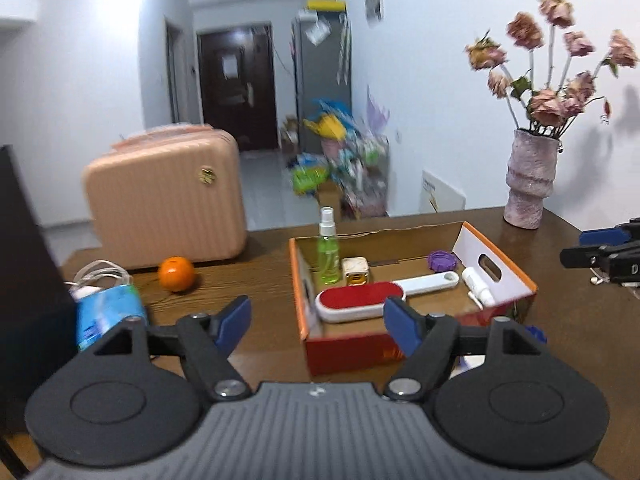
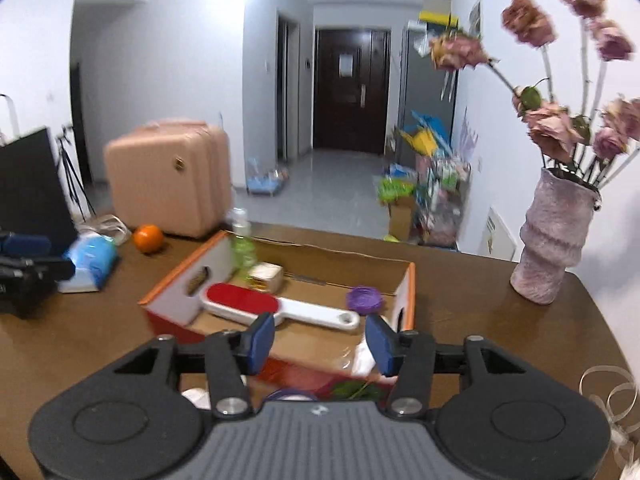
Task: Organize rigid objects
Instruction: 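Move both tools back toward the remaining items on the table, then grasp the white plastic container with the right gripper, then carry the white plastic container into the orange box and open the grippers, then move both tools back toward the white caps on the table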
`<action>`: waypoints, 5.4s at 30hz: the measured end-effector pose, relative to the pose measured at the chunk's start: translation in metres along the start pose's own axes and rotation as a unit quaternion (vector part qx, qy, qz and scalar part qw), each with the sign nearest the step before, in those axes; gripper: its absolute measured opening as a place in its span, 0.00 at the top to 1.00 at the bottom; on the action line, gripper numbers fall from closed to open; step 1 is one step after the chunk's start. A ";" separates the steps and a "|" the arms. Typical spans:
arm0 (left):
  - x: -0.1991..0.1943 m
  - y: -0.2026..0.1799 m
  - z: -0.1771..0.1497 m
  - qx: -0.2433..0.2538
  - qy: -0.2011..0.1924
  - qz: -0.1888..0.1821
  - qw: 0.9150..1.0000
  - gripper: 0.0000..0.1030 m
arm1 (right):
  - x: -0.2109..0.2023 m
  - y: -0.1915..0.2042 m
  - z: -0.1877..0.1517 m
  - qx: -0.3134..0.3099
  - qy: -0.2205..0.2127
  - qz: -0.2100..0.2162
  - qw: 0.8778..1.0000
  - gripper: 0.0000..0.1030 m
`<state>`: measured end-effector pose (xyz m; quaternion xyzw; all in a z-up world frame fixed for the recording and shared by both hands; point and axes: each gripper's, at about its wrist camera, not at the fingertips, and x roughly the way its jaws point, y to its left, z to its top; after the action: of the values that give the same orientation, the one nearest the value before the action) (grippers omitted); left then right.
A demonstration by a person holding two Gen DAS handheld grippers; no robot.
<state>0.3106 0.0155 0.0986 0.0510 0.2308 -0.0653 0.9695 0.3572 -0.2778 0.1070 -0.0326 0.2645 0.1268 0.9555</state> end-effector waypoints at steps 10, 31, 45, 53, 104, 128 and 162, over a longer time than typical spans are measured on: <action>-0.106 -0.006 -0.134 -0.039 -0.063 0.029 0.997 0.15 | -0.103 0.060 -0.120 0.047 -0.097 0.029 0.994 0.33; -0.069 -0.030 -0.166 0.004 -0.023 0.019 1.000 0.12 | -0.083 0.082 -0.191 0.057 -0.045 0.014 0.997 0.28; 0.062 -0.053 -0.102 -0.033 0.040 -0.086 0.995 0.32 | 0.002 0.043 -0.154 0.113 -0.028 0.030 0.993 0.35; 0.112 -0.061 -0.097 -0.099 0.097 -0.190 0.972 0.72 | 0.061 0.028 -0.144 0.183 0.009 0.084 0.980 0.67; 0.092 -0.053 -0.004 -0.150 0.051 -0.227 0.961 0.73 | 0.002 0.020 -0.077 0.157 -0.039 0.112 0.980 0.79; 0.293 -0.033 0.051 -0.130 0.143 -0.109 0.975 0.63 | 0.263 -0.056 0.048 0.159 0.096 0.075 0.980 0.73; -0.066 -0.043 -0.170 -0.019 0.019 -0.050 0.998 0.15 | -0.108 0.078 -0.210 0.071 -0.047 -0.024 0.996 0.34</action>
<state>0.1704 0.0019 -0.0258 0.0227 0.2521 -0.1079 0.9614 0.1425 -0.2539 -0.0174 0.0351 0.2267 0.0862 0.9695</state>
